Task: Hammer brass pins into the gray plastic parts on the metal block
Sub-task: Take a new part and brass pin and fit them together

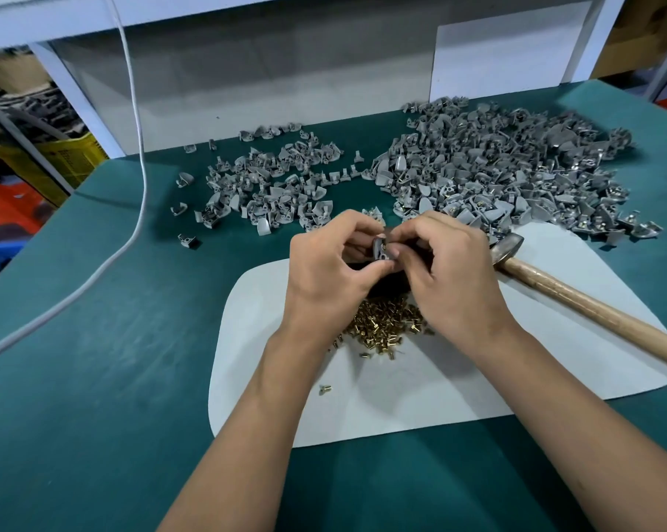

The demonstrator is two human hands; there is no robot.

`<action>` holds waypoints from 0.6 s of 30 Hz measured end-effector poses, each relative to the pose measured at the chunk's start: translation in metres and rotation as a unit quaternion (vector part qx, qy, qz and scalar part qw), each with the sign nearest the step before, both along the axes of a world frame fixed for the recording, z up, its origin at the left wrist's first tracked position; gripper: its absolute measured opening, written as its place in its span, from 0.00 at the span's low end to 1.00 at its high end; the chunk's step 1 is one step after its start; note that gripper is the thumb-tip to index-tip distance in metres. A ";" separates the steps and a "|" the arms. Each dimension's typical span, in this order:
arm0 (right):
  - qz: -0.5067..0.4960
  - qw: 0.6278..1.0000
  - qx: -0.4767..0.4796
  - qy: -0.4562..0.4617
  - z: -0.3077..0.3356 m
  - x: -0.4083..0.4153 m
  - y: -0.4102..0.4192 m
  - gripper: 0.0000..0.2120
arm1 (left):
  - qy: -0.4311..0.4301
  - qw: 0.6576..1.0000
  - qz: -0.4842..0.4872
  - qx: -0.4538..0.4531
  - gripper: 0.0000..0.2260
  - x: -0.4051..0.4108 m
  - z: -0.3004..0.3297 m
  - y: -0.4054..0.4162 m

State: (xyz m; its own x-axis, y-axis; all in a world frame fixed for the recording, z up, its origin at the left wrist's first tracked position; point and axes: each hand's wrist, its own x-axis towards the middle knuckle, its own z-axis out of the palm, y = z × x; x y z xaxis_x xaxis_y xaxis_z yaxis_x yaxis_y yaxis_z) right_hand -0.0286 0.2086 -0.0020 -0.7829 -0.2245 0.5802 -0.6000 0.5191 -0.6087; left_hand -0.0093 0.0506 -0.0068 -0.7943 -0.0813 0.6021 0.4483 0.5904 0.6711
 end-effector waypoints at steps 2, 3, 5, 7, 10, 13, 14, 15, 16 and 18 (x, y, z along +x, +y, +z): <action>-0.006 1.000 0.003 -0.003 0.001 0.001 0.000 0.04 | 0.011 1.000 -0.002 -0.016 0.13 0.001 0.002 0.001; -0.008 1.000 0.003 -0.002 0.001 0.002 0.000 0.04 | 0.018 0.999 -0.002 -0.027 0.12 0.002 0.003 0.001; -0.012 1.000 0.000 -0.003 0.002 0.003 0.000 0.05 | 0.028 0.998 0.000 -0.055 0.11 0.002 0.004 0.002; -0.010 1.000 0.000 -0.010 0.003 0.005 0.000 0.05 | 0.034 0.996 0.006 -0.088 0.12 0.001 0.004 0.002; -0.011 1.000 0.000 -0.011 0.005 0.005 0.002 0.06 | 0.049 0.990 0.023 -0.130 0.12 0.000 0.004 0.005; -0.017 1.000 0.004 -0.014 0.006 0.006 0.001 0.08 | 0.077 0.981 0.043 -0.174 0.12 -0.001 0.004 0.009; -0.020 1.000 0.004 -0.015 0.005 0.006 0.001 0.08 | 0.080 0.980 0.047 -0.178 0.12 -0.001 0.004 0.009; -0.022 1.000 0.001 -0.017 0.005 0.006 0.000 0.08 | 0.077 0.981 0.046 -0.172 0.12 -0.001 0.004 0.009; -0.021 1.000 -0.004 -0.021 0.005 0.006 0.000 0.07 | 0.069 0.984 0.039 -0.160 0.12 -0.001 0.003 0.008; -0.003 0.999 -0.011 -0.034 0.004 0.005 0.001 0.06 | 0.039 0.992 0.015 -0.120 0.11 0.000 0.002 0.003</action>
